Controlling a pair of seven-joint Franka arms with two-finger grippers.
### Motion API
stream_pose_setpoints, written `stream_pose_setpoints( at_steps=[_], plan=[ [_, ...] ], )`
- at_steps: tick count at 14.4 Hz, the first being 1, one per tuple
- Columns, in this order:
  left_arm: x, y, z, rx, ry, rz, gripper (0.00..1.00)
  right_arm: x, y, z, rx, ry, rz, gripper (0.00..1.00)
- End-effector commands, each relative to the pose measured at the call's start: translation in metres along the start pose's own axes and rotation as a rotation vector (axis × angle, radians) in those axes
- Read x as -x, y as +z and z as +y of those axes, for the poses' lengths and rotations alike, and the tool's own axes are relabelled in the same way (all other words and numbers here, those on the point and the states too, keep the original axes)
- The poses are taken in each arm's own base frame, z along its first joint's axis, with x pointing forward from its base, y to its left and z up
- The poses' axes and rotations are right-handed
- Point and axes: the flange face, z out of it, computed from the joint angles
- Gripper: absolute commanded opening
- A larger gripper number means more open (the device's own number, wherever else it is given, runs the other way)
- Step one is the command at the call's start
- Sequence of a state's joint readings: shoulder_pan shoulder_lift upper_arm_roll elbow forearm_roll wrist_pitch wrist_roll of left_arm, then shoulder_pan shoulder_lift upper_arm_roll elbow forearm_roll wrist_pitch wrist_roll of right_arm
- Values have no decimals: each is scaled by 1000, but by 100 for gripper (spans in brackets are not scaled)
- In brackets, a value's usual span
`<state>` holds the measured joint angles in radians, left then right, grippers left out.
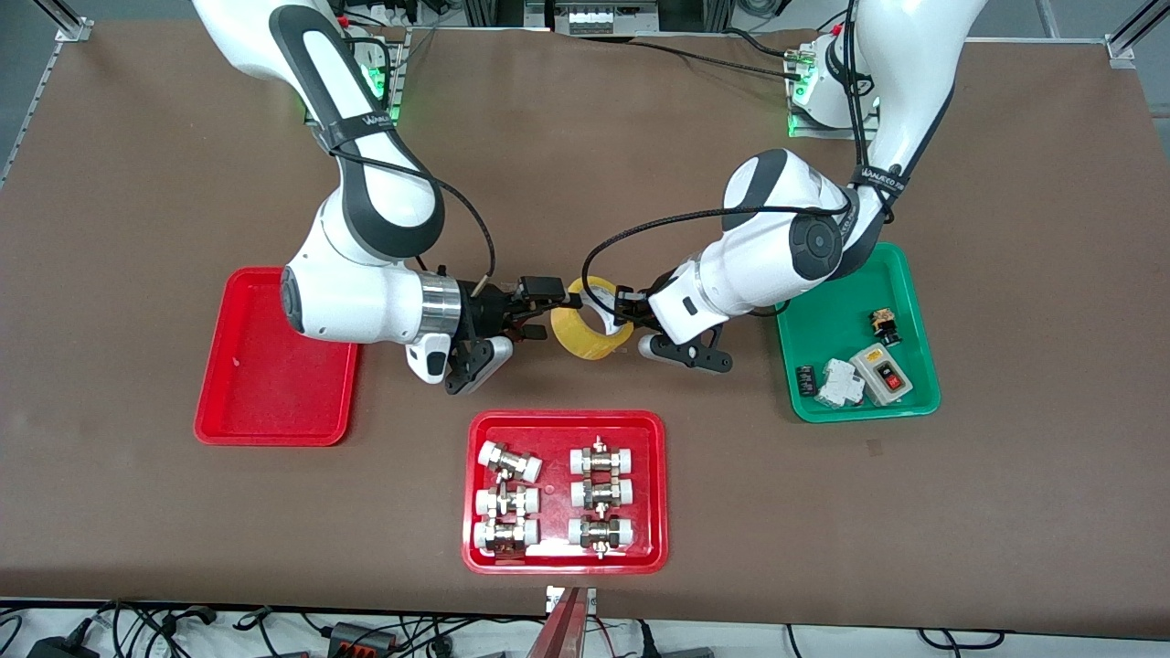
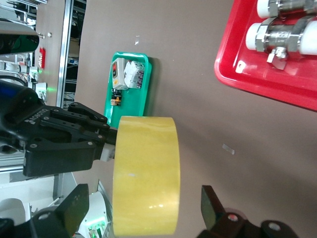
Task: Left arm passes tape to right arm into tray
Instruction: 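Close the right gripper on the tape roll beside the left gripper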
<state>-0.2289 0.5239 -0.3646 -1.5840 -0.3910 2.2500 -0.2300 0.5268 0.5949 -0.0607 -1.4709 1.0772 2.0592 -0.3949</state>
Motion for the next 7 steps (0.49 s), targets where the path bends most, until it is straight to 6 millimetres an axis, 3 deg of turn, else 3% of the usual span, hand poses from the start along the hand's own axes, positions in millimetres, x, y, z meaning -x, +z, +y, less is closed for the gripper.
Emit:
stream_pose_setpoints(
  at_steps=[1, 7],
  plan=[
    [-5, -4, 5, 20, 2, 8, 0, -5, 2, -3, -14, 0, 18, 100],
    [-5, -4, 4, 20, 1, 7, 1, -1, 10, -7, -15, -18, 4, 100]
  ],
)
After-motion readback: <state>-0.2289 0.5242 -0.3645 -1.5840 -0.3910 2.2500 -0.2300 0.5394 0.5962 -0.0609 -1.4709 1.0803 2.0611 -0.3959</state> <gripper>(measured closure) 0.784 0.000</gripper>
